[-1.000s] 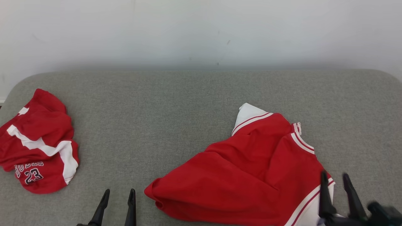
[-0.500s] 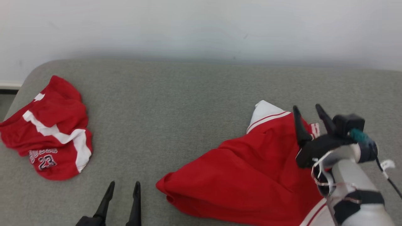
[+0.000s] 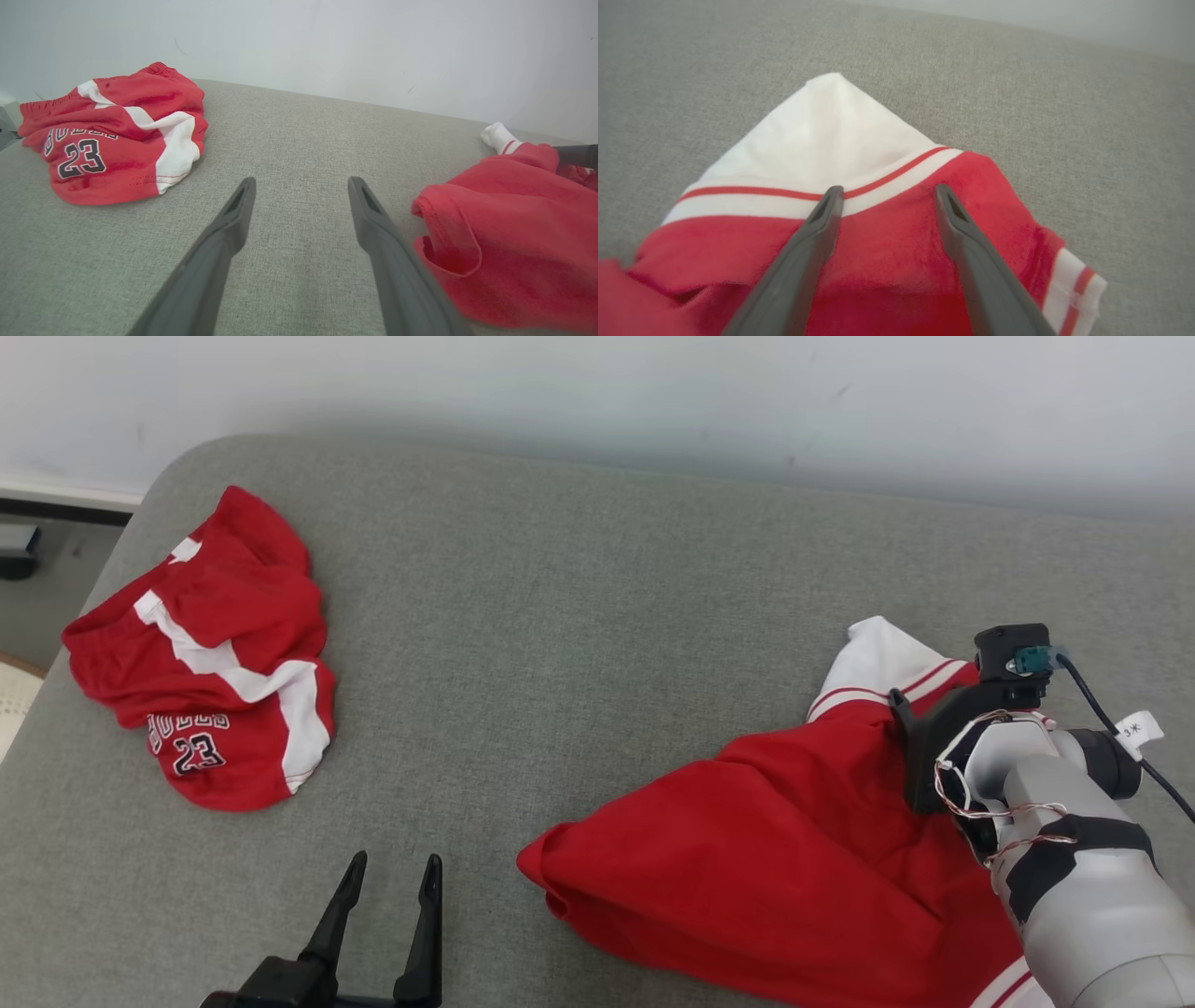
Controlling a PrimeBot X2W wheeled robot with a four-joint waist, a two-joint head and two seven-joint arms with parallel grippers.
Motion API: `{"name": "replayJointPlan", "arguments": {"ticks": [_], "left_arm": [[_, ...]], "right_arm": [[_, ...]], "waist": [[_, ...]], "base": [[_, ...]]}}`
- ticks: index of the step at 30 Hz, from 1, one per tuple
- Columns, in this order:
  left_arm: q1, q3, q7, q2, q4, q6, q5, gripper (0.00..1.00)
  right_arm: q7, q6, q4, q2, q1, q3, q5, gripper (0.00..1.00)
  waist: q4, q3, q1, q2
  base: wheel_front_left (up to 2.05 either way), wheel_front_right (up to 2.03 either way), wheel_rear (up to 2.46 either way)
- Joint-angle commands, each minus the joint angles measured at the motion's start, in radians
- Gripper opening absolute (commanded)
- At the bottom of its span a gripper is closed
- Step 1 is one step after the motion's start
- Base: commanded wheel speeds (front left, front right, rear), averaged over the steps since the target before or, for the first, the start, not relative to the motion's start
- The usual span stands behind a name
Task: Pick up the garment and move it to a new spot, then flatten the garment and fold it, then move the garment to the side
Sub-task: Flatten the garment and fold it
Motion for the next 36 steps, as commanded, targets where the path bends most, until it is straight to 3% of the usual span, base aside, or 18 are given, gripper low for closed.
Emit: {"name": "replayJointPlan", "arguments": {"ticks": [1, 8, 9, 11, 15, 20, 29, 35, 36], "left_arm": [[-0.019, -0.003, -0.003, 0.000, 0.000, 0.004, -0.008, 1.00], [-0.030, -0.012, -0.003, 0.000, -0.005, 0.009, -0.011, 1.00], [-0.032, -0.013, -0.003, 0.000, -0.006, 0.010, -0.012, 1.00], [-0.037, -0.015, -0.003, 0.000, -0.006, 0.011, -0.015, 1.00], [-0.047, -0.018, -0.003, 0.000, -0.009, 0.011, -0.016, 1.00], [-0.066, -0.024, -0.003, 0.000, -0.010, 0.012, -0.022, 1.00], [-0.099, -0.052, -0.003, 0.001, -0.006, 0.013, -0.035, 1.00], [-0.099, -0.064, -0.003, 0.001, -0.005, 0.021, -0.043, 1.00], [-0.097, -0.064, -0.003, 0.001, -0.004, 0.020, -0.043, 1.00]], "right_arm": [[0.022, -0.001, 0.014, 0.001, -0.014, -0.002, -0.011, 1.00], [0.178, -0.001, 0.065, 0.015, -0.036, -0.010, -0.053, 1.00], [0.198, -0.001, 0.068, 0.016, -0.032, -0.005, -0.065, 0.74], [0.215, -0.001, 0.072, 0.022, -0.034, 0.006, -0.077, 0.00], [0.187, -0.002, 0.067, 0.009, -0.056, 0.011, -0.093, 0.00], [0.077, -0.002, 0.028, -0.051, -0.152, -0.033, -0.104, 0.00], [-0.151, -0.002, 0.009, -0.192, -0.300, -0.256, -0.192, 0.00], [-0.183, -0.002, 0.016, -0.206, -0.287, -0.388, -0.304, 0.00], [-0.187, -0.002, 0.013, -0.200, -0.283, -0.401, -0.326, 0.38]], "waist": [[0.015, 0.015, -0.0001, -0.0001], [0.021, 0.036, -0.0001, -0.0001], [0.021, 0.040, -0.0001, -0.0001], [0.022, 0.048, -0.0001, -0.0001], [0.024, 0.063, -0.0001, -0.0001], [0.029, 0.087, -0.0001, -0.0001], [0.058, 0.129, -0.0001, -0.0001], [0.068, 0.139, -0.0001, -0.0001], [0.067, 0.138, -0.0001, -0.0001]], "base": [[0.00, 0.00, 0.00], [0.00, 0.00, 0.00], [0.00, 0.00, 0.00], [0.00, 0.00, 0.00], [0.00, 0.00, 0.00], [0.00, 0.00, 0.00], [0.00, 0.00, 0.00], [0.00, 0.00, 0.00], [0.00, 0.00, 0.00]]}}
